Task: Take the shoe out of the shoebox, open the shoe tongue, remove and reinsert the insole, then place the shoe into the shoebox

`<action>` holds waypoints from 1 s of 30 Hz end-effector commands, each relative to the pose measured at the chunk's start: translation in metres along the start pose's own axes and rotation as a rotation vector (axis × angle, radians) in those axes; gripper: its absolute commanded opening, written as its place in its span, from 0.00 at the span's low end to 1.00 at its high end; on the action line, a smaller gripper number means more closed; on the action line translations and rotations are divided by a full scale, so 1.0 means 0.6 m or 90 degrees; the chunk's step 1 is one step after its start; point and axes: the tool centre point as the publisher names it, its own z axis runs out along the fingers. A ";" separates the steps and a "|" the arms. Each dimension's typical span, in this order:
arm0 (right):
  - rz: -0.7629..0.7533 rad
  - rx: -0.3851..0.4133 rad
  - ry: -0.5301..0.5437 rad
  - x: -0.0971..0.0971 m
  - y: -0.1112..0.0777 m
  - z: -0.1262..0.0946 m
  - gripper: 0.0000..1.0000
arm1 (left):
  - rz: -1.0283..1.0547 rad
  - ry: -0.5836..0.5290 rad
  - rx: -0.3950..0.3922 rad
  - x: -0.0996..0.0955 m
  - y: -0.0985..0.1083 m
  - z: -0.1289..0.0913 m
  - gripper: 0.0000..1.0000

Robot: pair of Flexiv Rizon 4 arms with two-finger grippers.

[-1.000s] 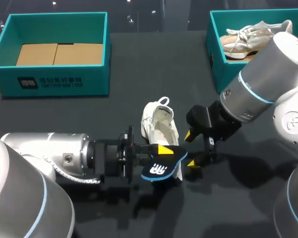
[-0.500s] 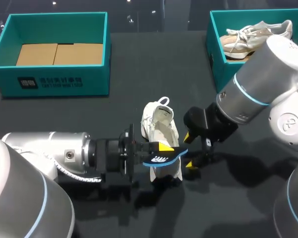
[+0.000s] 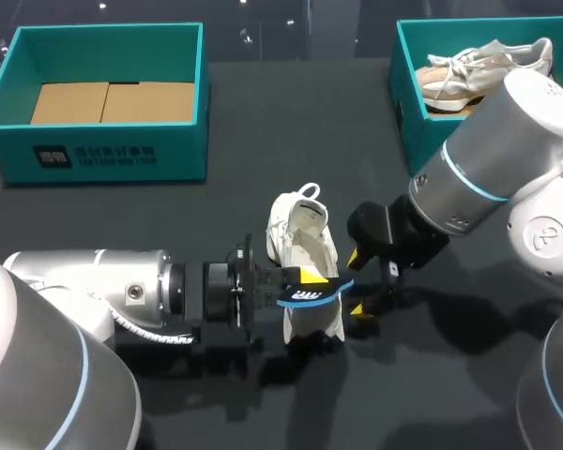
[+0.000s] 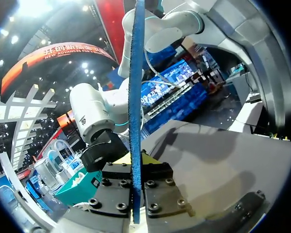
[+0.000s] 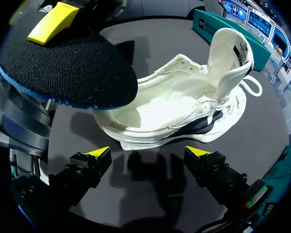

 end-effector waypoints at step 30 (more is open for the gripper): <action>-0.001 -0.006 -0.020 0.011 0.015 0.008 1.00 | -0.027 0.005 0.010 -0.011 0.012 -0.003 0.00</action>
